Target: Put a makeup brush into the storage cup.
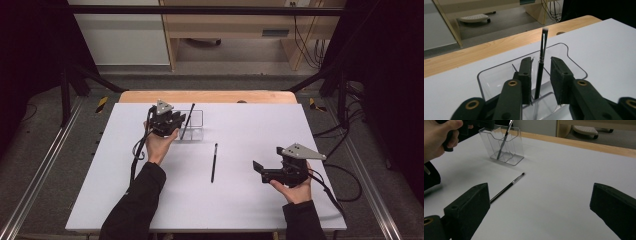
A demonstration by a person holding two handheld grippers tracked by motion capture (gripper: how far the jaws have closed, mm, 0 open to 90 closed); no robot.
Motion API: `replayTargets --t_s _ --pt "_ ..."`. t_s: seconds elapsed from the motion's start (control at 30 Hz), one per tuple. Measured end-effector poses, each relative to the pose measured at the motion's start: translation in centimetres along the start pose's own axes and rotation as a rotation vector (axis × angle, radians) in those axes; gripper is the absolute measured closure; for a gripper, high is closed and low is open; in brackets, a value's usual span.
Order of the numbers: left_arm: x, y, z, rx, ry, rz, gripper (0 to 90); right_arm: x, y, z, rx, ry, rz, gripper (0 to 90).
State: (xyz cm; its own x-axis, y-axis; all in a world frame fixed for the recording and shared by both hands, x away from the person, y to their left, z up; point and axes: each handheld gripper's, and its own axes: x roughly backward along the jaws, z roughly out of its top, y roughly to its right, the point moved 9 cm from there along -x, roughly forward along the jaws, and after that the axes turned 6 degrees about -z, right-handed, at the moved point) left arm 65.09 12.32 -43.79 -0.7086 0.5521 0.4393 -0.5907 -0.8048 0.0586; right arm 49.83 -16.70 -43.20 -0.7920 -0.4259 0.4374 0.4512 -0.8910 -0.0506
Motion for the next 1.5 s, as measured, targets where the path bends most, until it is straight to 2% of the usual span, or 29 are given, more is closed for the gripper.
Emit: replayTargets --t_s 0.23,0.5,0.6,0.7,0.77,1.07,1.3,1.5 --pt "2.6 1.2 -0.6 0.029 0.030 -0.054 55.2 0.1 -0.2 0.5 -0.003 0.013 -0.001 3.1" --pt "4.5 1.9 -1.6 0.005 0.032 -0.073 45.5 -0.1 -0.3 0.7 -0.009 0.012 -0.003 3.1" --pt "5.6 2.1 -2.3 -0.016 0.011 -0.067 40.3 -0.1 -0.2 0.8 -0.015 0.018 -0.006 3.0" --pt "6.1 2.2 -2.5 -0.017 0.008 -0.072 38.1 -0.1 -0.2 0.9 -0.016 0.017 -0.006 3.0" --pt "6.9 2.4 -2.8 -0.014 0.000 -0.081 33.6 -0.2 -0.2 1.0 -0.019 0.020 -0.011 2.6" --pt "8.9 2.7 -3.8 -0.012 0.006 -0.099 24.2 -0.1 -0.4 1.6 -0.016 0.027 -0.011 2.6" --pt "10.1 3.1 -5.4 -0.025 -0.020 -0.114 18.3 -0.5 -0.7 1.8 -0.025 0.026 -0.005 2.3" --pt "11.1 3.2 -6.8 -0.010 -0.027 -0.114 15.1 -0.8 -1.1 1.8 -0.019 0.017 0.002 2.4"
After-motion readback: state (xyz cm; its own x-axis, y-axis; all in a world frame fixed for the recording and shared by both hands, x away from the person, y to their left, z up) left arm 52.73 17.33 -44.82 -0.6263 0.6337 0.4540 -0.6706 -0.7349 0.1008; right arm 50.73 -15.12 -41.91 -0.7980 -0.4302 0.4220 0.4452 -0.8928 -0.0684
